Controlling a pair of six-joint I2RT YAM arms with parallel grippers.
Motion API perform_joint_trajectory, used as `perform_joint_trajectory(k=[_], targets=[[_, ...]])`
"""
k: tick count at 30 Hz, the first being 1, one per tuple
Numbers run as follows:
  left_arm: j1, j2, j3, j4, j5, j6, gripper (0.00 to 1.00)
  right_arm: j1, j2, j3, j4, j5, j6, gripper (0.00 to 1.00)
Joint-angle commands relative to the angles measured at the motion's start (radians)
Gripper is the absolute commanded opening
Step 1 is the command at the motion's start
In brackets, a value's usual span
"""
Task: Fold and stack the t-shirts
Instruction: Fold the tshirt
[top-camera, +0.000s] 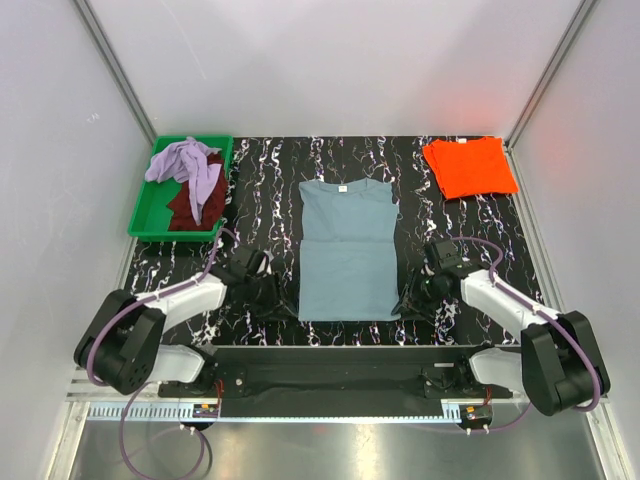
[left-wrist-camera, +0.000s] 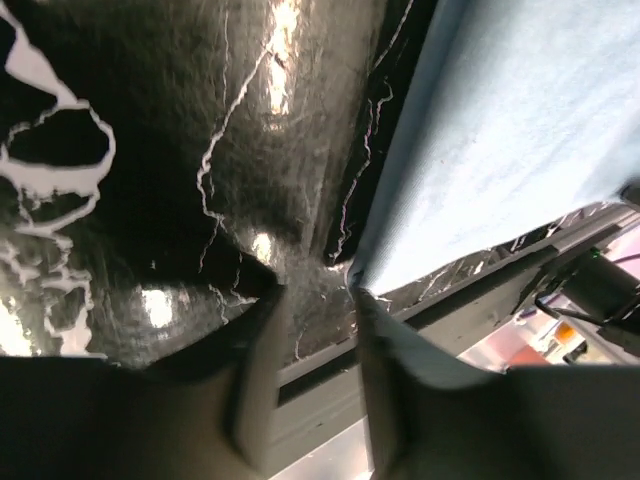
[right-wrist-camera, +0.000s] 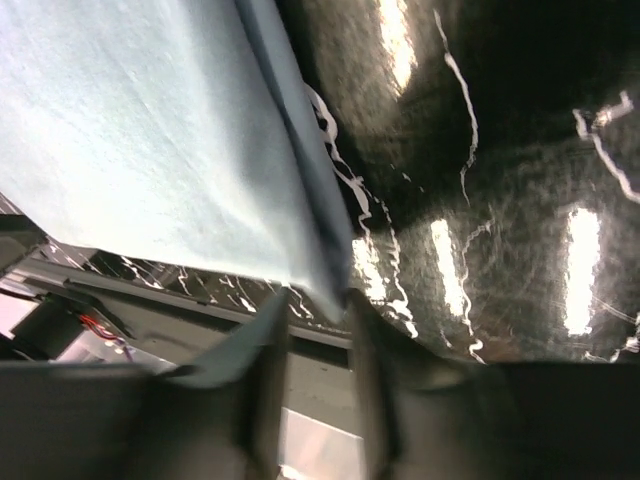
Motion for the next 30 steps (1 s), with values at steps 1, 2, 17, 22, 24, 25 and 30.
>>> perform_joint_trajectory(k=[1,2,17,22,24,25,30], targets=[[0.001,-0.050,0.052,-0.084,-0.081,-0.001,0.46,0.006,-0.044,0.023,-0.055,0.019,0.015,0.41],[0.013,-0.056,0.117,-0.122,-0.099,0.003,0.47,0.006,-0.055,0.046,-0.062,0.022,0.020,0.49],[0.191,0.500,0.849,0.195,0.147,0.143,0.30,0.003,0.588,0.942,0.099,-0.120,-0.246,0.17],[0.251,0.721,0.955,0.242,0.196,0.132,0.29,0.003,0.850,1.222,0.074,-0.182,-0.260,0.11],[0.262,0.777,1.030,0.224,0.198,0.139,0.29,0.003,0.919,1.291,0.051,-0.159,-0.282,0.10],[0.274,0.822,1.053,0.216,0.200,0.137,0.29,0.002,0.928,1.296,0.056,-0.154,-0.290,0.10],[0.300,0.953,1.219,0.235,0.232,0.083,0.29,-0.012,0.933,1.204,0.149,-0.157,-0.295,0.11]])
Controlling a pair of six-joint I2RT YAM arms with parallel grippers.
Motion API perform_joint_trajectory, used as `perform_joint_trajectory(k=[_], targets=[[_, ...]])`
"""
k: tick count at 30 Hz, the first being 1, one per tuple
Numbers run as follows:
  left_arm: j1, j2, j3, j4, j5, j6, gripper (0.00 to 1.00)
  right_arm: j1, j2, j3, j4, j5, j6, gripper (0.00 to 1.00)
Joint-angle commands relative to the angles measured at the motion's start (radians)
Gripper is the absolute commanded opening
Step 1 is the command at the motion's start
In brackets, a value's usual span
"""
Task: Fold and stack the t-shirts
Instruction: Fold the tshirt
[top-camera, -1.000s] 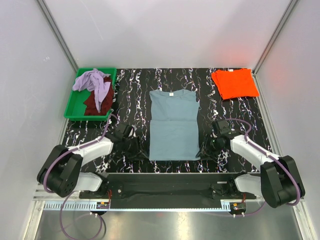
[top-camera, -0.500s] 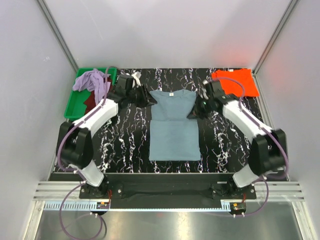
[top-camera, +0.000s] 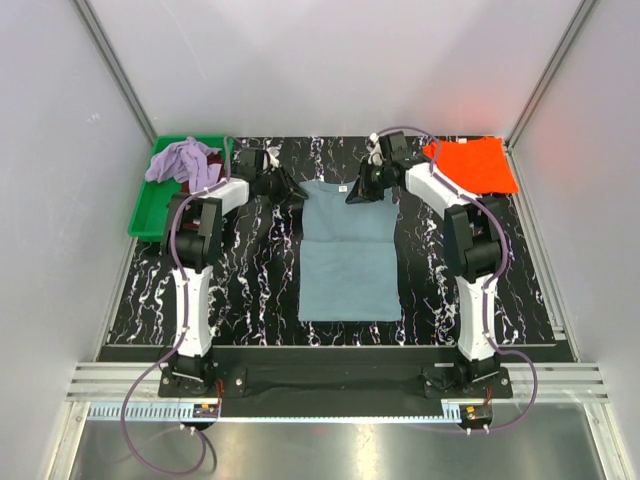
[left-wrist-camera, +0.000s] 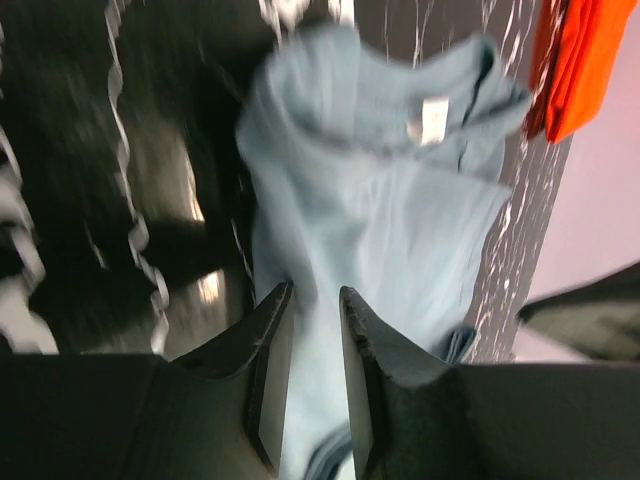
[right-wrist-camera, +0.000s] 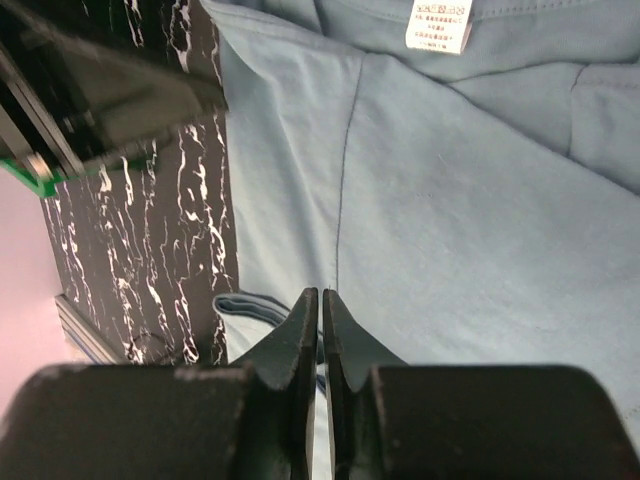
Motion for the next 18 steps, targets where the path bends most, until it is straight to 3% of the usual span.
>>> perform_joint_trajectory(k=[1,8,18], targets=[[0.015,0.046,0.147,0.044,0.060,-0.024,0.29,-0.010,-0.018,-0.022,0.072,-0.036,-0.030,0.11],[0.021,0.131,0.242,0.043,0.054,-0.037,0.30,-0.005,0.009,-0.099,0.199,-0.134,-0.001,0.11],[0.050,0.229,0.367,-0.042,0.003,0.008,0.31,0.008,0.086,-0.047,0.251,-0.170,0.036,0.11]])
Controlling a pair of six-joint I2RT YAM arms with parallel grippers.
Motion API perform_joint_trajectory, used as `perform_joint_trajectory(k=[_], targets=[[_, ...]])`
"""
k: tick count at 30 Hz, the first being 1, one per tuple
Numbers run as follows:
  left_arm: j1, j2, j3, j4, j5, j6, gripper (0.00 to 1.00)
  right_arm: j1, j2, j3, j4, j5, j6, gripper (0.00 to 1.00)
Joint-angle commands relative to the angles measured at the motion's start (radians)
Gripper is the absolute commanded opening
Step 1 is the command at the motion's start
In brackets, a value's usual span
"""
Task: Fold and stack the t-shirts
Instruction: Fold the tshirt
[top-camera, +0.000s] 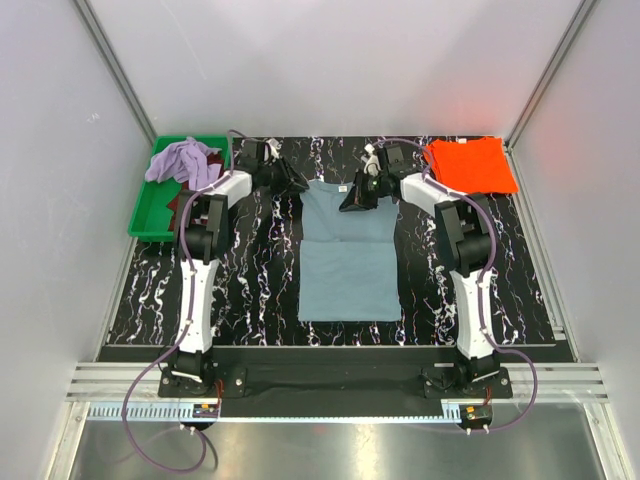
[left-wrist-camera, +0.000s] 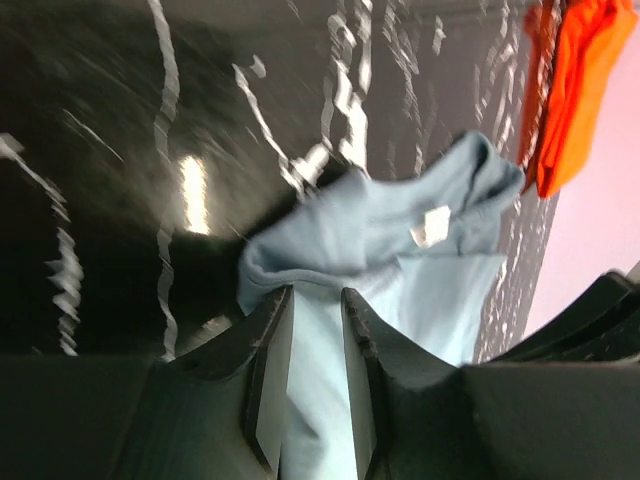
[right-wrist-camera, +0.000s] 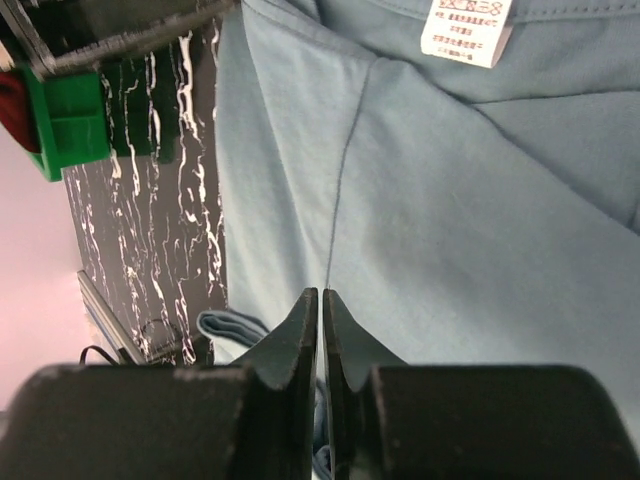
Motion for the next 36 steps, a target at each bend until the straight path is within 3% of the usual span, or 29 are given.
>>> perform_joint_trajectory(k=[1,9,15,22,26,33,36], targets=[[0.025,0.044,0.109,-0.007,-0.009,0.007,0.31,0.013,0.012,0.022,0.066,-0.036,0.017,0.11],[0.025,0.089,0.140,0.031,0.028,-0.036,0.32,0.010,0.016,-0.044,0.091,0.060,-0.002,0.11],[0.029,0.069,0.132,0.024,0.056,-0.028,0.34,-0.044,0.043,0.052,0.015,0.108,-0.026,0.12],[0.035,-0.092,0.113,-0.021,0.093,0.005,0.44,-0.127,-0.081,0.004,0.002,0.104,-0.046,0.18],[0.026,-0.162,0.064,-0.134,-0.030,0.094,0.45,-0.136,-0.130,-0.013,-0.055,0.157,-0.078,0.30],[-0.012,-0.182,-0.061,-0.196,-0.055,0.189,0.47,-0.174,-0.109,-0.027,-0.138,0.235,-0.149,0.52],[-0.029,-0.167,-0.082,-0.199,-0.052,0.208,0.48,-0.191,-0.075,-0.009,-0.167,0.238,-0.173,0.57]])
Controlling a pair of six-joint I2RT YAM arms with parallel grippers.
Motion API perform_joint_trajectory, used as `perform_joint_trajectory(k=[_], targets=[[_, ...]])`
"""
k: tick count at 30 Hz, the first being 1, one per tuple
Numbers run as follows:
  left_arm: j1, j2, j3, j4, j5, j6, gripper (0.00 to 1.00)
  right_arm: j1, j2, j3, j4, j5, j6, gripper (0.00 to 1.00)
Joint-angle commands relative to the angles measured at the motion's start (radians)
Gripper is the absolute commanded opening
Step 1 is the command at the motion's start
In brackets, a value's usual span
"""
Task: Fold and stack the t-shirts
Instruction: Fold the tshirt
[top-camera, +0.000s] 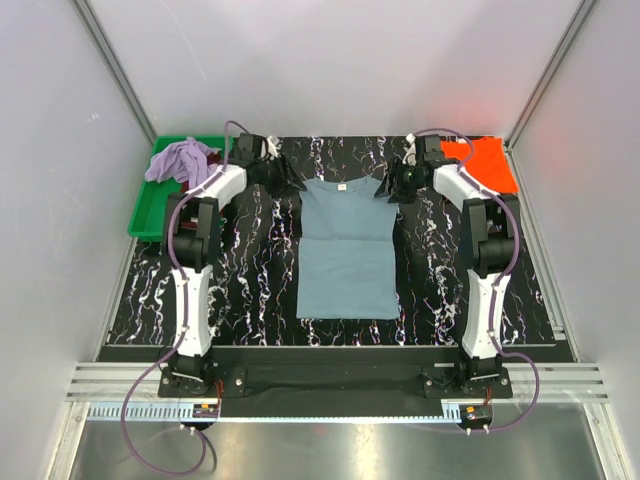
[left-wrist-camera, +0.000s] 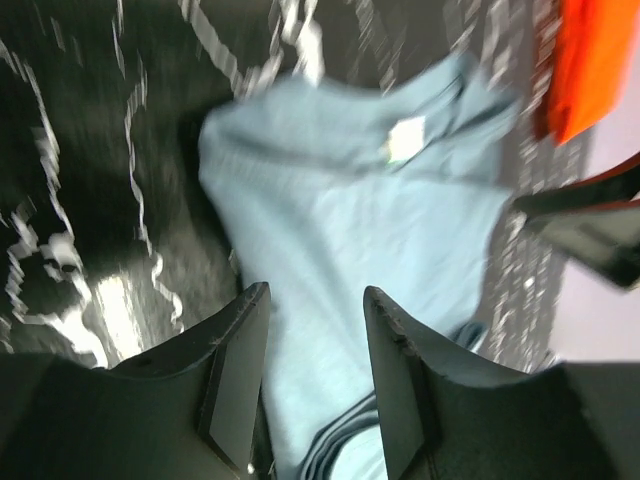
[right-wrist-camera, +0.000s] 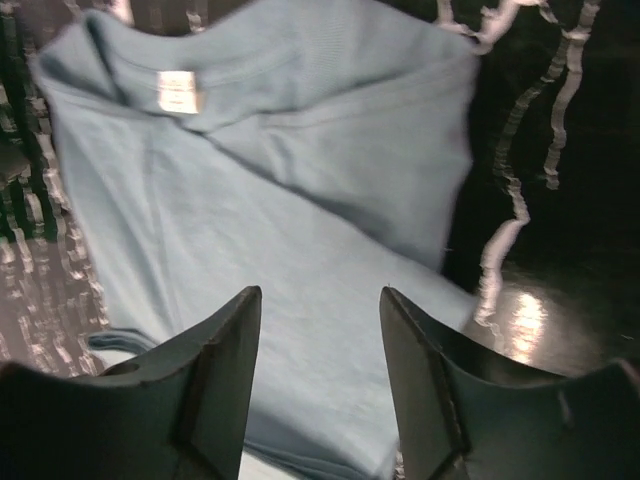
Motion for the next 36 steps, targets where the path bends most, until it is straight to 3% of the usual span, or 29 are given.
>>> perform_joint_trajectory(k=[1,9,12,17,22,25,27,29,31,32,36], targets=[[-0.026,0.006,-0.031,-0.030,-0.023,0.060,0.48,-0.028,0.030,0.010,-0.065,0.042,-0.068,0.59],[-0.037,0.043,-0.034,-0.048,-0.052,0.081,0.46,-0.063,0.040,-0.030,-0.044,0.044,-0.071,0.60],[-0.037,0.040,-0.037,-0.055,-0.072,0.087,0.36,-0.063,0.066,-0.019,-0.033,0.045,-0.064,0.53],[-0.037,0.046,-0.016,-0.074,-0.113,0.101,0.10,-0.068,0.091,-0.022,-0.025,0.056,-0.059,0.47],[-0.036,0.059,0.009,-0.121,-0.136,0.115,0.02,-0.077,0.088,-0.028,-0.009,0.041,-0.050,0.26],[-0.034,0.060,0.008,-0.124,-0.144,0.110,0.03,-0.086,0.100,-0.024,-0.009,0.018,-0.038,0.15],[-0.033,0.062,0.006,-0.127,-0.152,0.106,0.07,-0.091,0.108,-0.013,-0.019,0.018,-0.036,0.14],[-0.031,0.062,0.012,-0.128,-0.167,0.103,0.21,-0.092,0.116,-0.009,-0.021,0.012,-0.033,0.15],[-0.028,0.057,0.024,-0.148,-0.158,0.101,0.35,-0.092,0.117,0.002,-0.025,0.004,-0.036,0.23],[-0.030,0.051,0.035,-0.165,-0.153,0.107,0.37,-0.092,0.114,0.005,-0.031,0.001,-0.032,0.33],[-0.023,-0.039,0.029,-0.206,-0.147,0.113,0.44,-0.092,0.024,0.019,-0.096,0.032,-0.006,0.55]])
